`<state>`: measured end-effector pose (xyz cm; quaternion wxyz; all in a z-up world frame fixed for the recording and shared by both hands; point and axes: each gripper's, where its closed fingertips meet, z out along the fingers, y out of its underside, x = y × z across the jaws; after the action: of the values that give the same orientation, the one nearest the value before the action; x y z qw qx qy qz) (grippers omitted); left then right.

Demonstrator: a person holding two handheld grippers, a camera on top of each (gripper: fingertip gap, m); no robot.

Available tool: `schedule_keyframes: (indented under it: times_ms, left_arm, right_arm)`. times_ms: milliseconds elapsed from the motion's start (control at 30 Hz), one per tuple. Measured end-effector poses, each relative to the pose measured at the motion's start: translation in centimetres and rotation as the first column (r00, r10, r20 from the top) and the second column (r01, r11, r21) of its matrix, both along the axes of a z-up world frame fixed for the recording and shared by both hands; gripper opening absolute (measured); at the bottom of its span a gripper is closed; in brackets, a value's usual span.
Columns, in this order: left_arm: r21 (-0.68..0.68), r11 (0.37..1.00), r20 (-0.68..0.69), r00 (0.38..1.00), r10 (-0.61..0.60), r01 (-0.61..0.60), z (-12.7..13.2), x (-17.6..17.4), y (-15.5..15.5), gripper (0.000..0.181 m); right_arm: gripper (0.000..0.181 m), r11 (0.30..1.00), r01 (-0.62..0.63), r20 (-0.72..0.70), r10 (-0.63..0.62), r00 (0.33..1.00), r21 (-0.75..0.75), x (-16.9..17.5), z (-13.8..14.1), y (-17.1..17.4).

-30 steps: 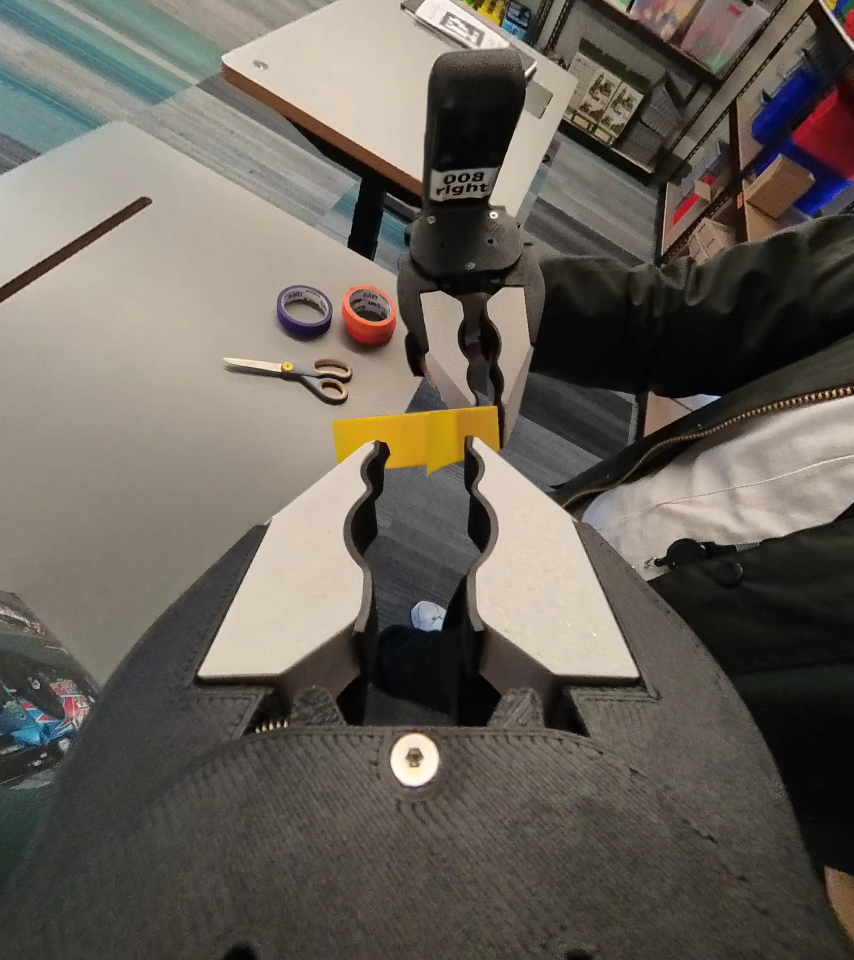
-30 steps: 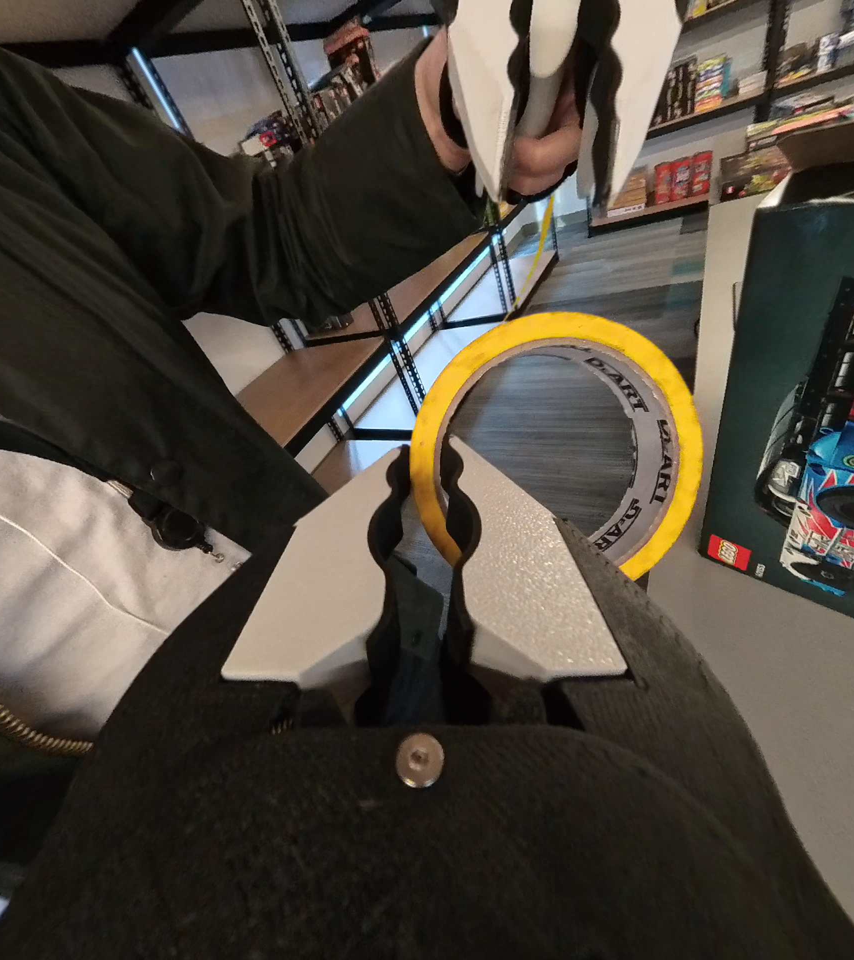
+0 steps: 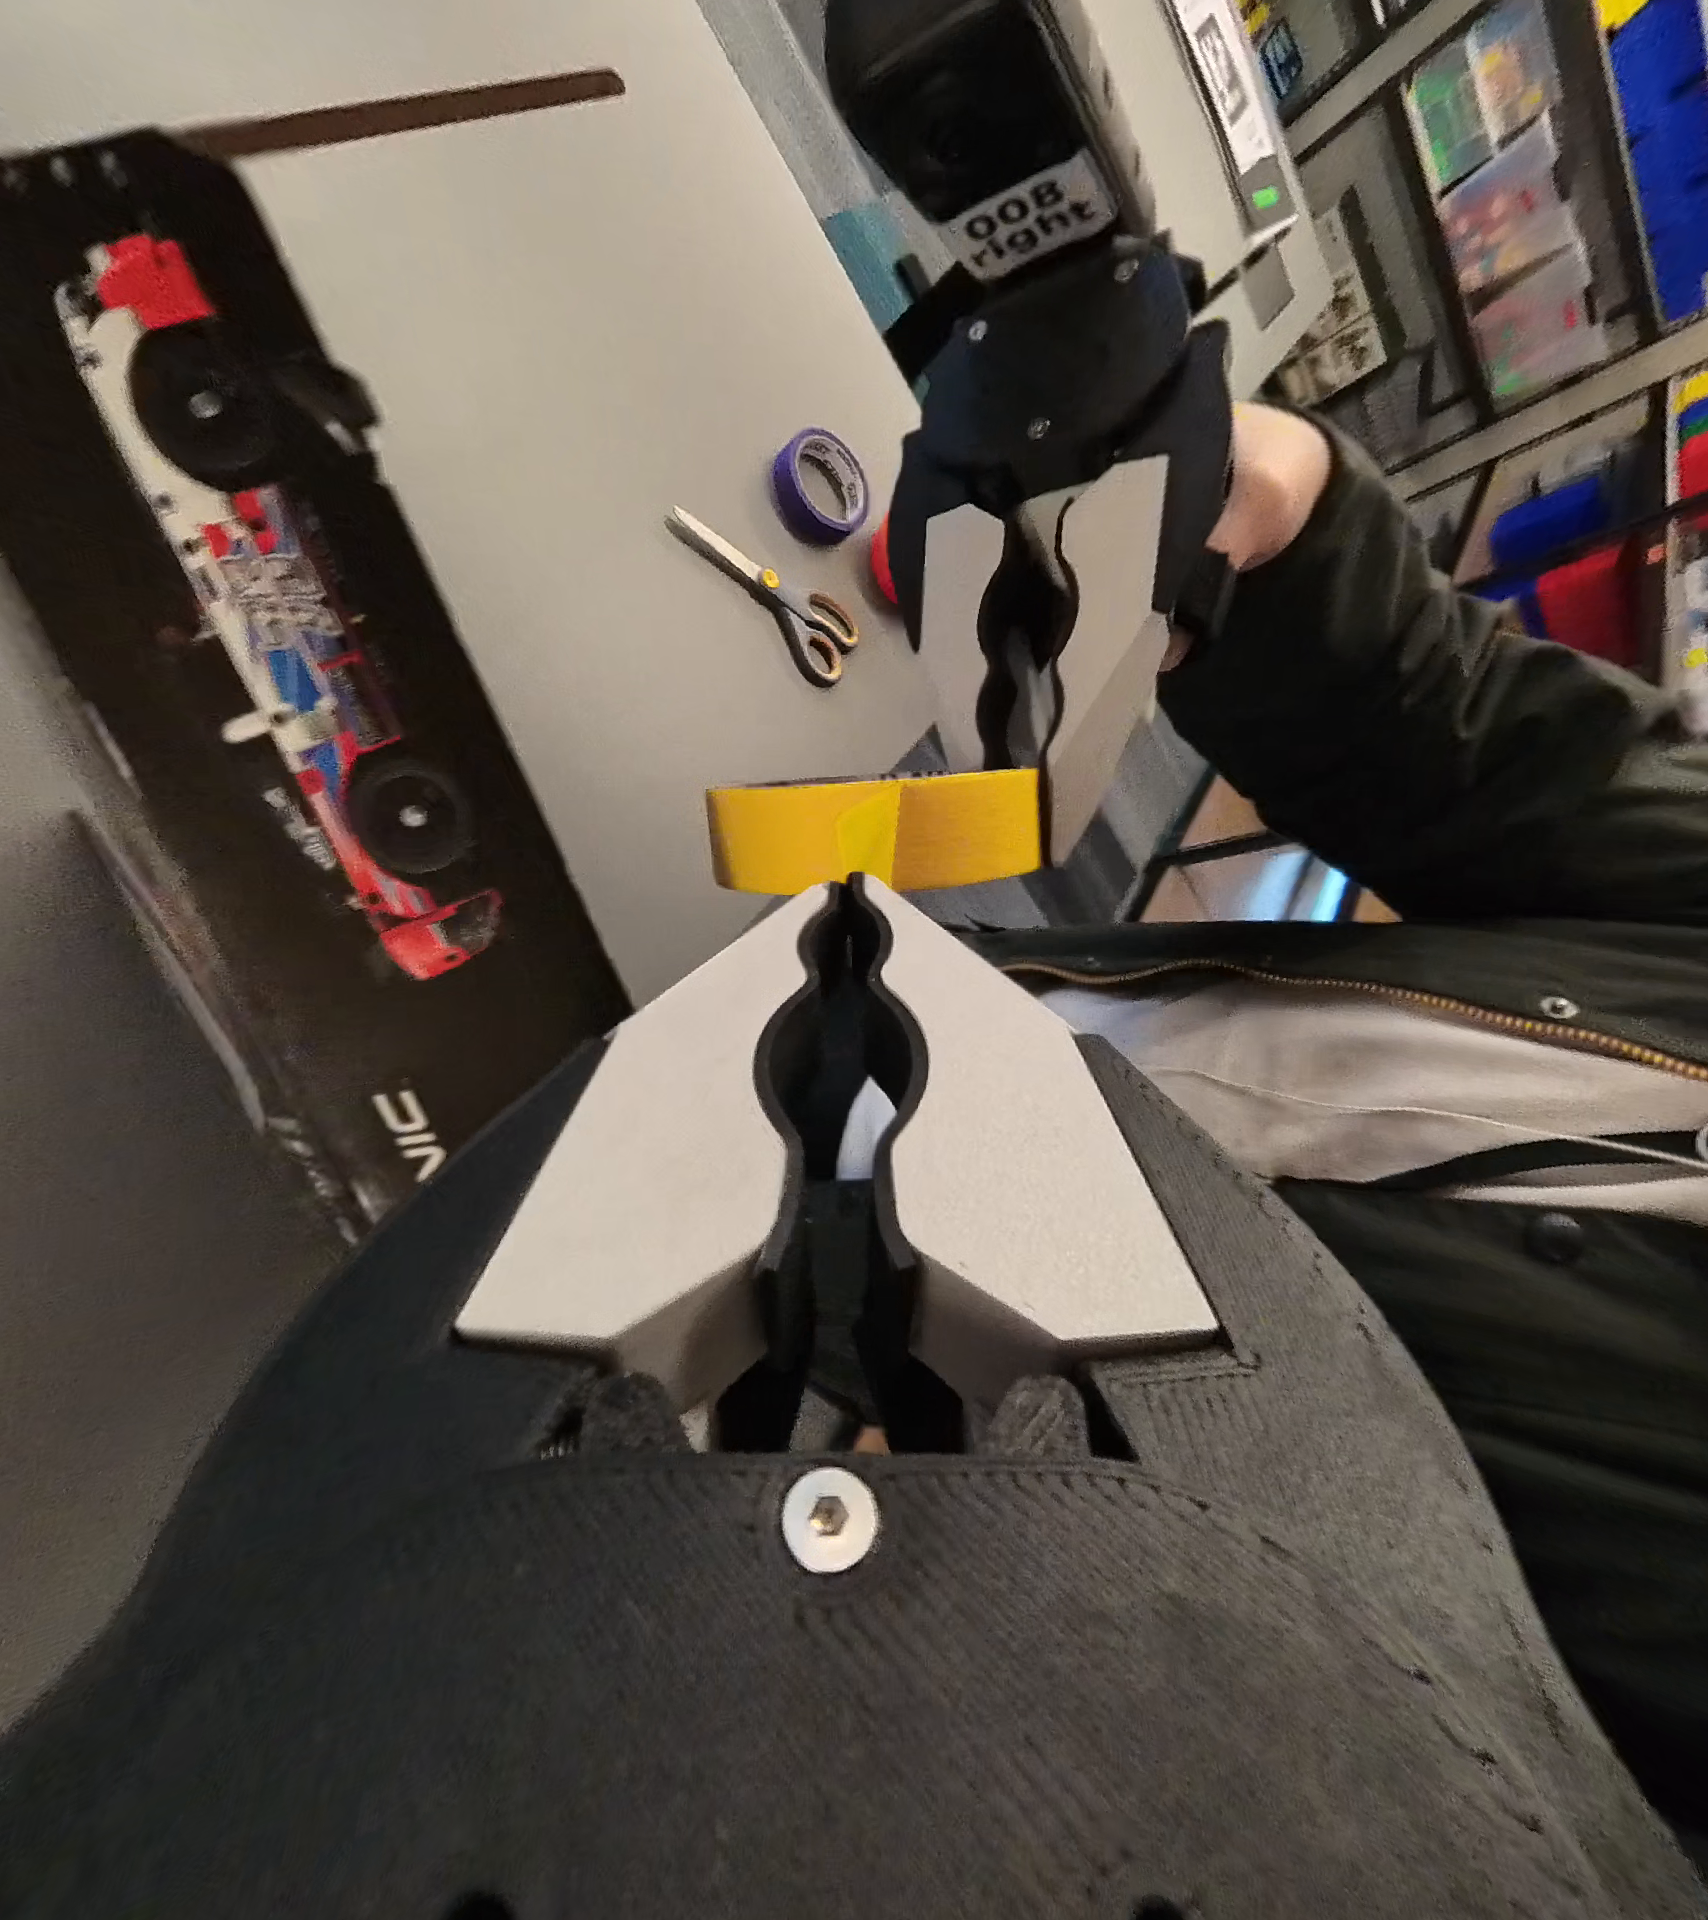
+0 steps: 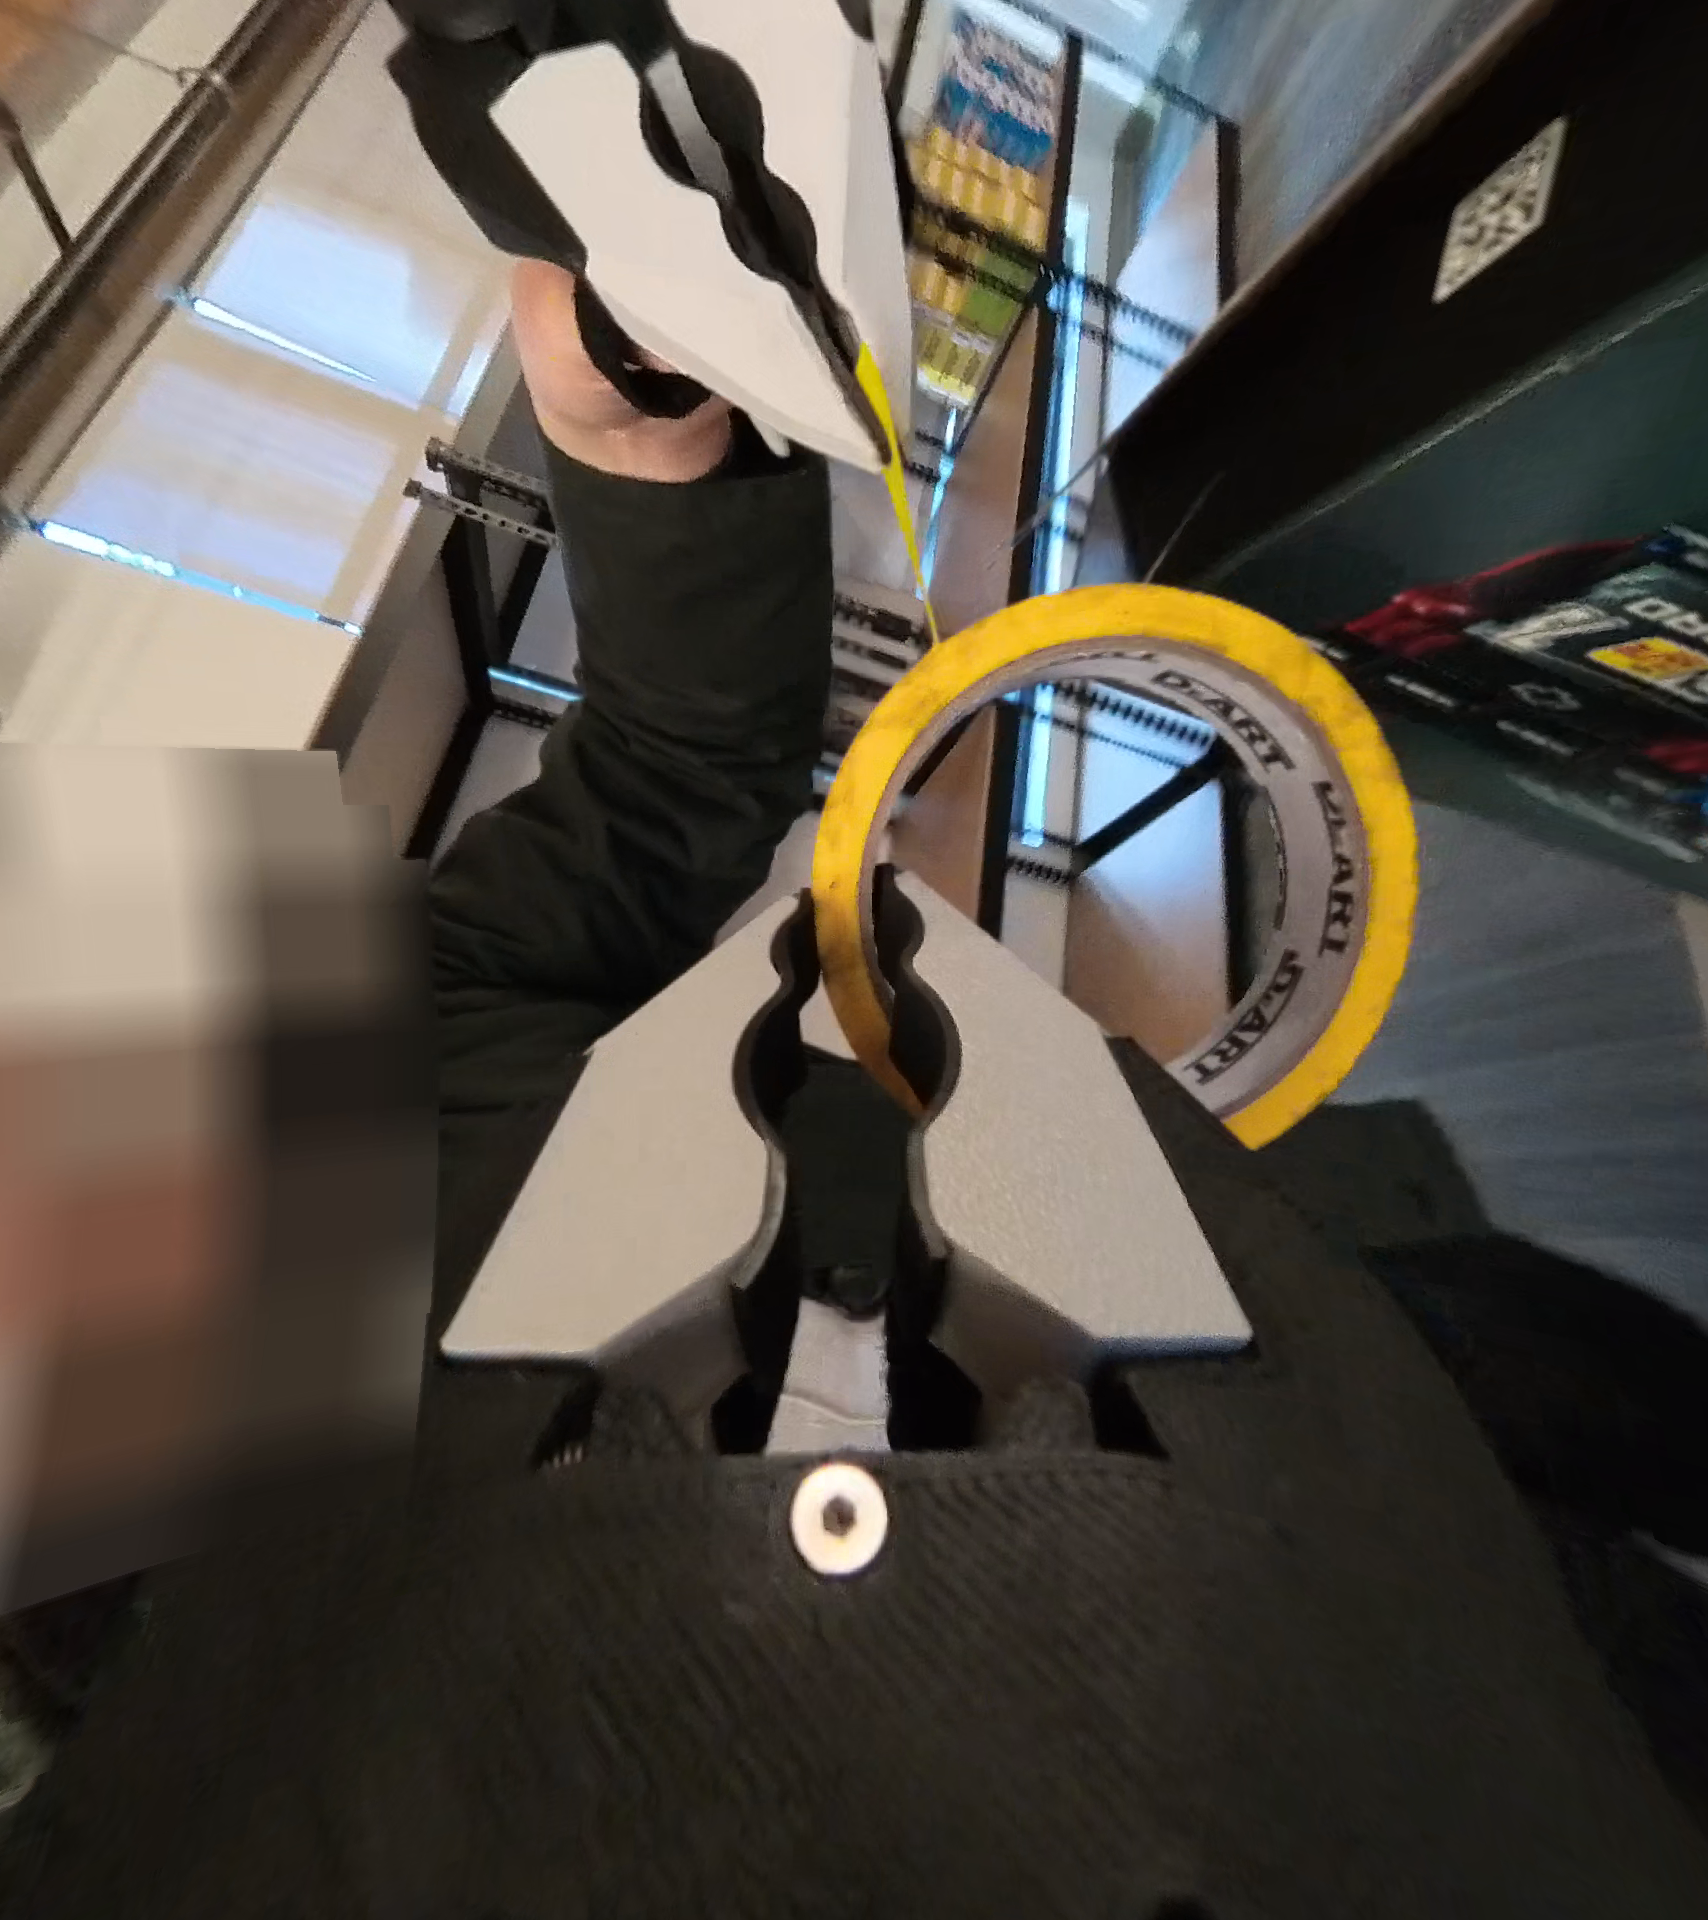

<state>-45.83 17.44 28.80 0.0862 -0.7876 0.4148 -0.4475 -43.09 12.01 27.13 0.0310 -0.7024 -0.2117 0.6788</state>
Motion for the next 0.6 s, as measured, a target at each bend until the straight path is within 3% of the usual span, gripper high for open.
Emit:
schedule_keyframes:
  times_ms: [133, 267, 400, 600]
  left_arm:
    - [-0.120, 0.992, 0.032, 0.999, 0.035, -0.031, -0.3, -1.0, 2.2, 0.000]
    - [-0.210, 0.978, 0.097, 0.995, 0.030, -0.009, -0.4, -1.2, 3.0, 0.000]
    - [-0.299, 0.954, 0.119, 0.993, 0.010, 0.026, -2.1, -0.9, 3.0, 0.000]
    - [-0.370, 0.928, 0.196, 0.980, 0.040, 0.036, -3.4, -0.9, 3.6, 0.000]
  right_arm:
    - [0.010, 0.987, -0.031, 0.061, 0.041, 0.997, -0.158, -0.8, 0.9, 1.8]
    - [0.010, 0.974, -0.031, 0.149, 0.065, 0.987, -0.222, -0.9, 2.0, 2.6]
    - [0.010, 0.947, -0.007, 0.237, 0.087, 0.968, -0.320, -0.9, 1.3, 2.6]
    - [0.009, 0.936, 0.002, 0.277, 0.102, 0.955, -0.351, -1.0, 0.7, 3.2]
